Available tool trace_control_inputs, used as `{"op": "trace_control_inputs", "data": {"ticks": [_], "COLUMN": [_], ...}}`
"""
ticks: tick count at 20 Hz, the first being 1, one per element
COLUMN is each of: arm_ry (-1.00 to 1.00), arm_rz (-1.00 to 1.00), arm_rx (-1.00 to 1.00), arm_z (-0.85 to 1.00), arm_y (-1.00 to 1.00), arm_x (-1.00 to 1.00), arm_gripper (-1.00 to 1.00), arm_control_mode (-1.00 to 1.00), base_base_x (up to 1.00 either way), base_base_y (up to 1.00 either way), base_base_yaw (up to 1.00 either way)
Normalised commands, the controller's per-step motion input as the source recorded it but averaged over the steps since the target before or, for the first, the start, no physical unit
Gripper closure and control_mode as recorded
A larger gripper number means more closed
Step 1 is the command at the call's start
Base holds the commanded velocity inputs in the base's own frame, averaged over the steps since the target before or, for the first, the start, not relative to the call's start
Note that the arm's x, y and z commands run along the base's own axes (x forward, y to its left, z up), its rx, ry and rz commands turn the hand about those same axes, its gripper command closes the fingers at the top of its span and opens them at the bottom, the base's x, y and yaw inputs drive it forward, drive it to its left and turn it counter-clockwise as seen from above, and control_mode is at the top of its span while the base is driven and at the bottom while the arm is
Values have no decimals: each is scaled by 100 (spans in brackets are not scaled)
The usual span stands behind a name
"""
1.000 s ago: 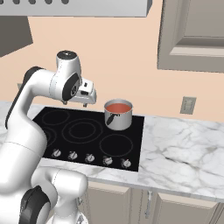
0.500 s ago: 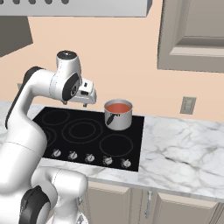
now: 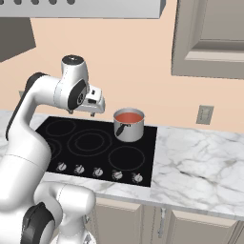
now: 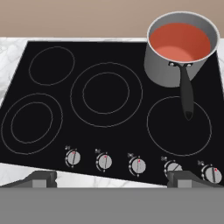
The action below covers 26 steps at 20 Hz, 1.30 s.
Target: Wait until the marinara sauce is simmered to a deep red color and then turn off the stove.
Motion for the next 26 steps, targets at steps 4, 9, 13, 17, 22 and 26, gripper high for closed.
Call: {"op": "trace_control_inputs", "data": {"ticks": [4, 9, 13, 17, 22, 26], "arm_ry": [0, 0, 0, 0, 0, 0], "arm_rz": [0, 0, 0, 0, 0, 0], "arm_rx": [0, 0, 0, 0, 0, 0], "arm_z": [0, 0, 0, 0, 0, 0], "arm_y": [0, 0, 0, 0, 0, 0], "arm_x": [0, 0, 0, 0, 0, 0], "arm_gripper": [-100, -100, -100, -100, -100, -100], "arm_control_mode": [-100, -100, -100, -100, -100, -100], "base_base_x": [0, 0, 0, 0, 0, 0], "base_base_y": [0, 0, 0, 0, 0, 0], "base_base_yaw": [0, 0, 0, 0, 0, 0]}}
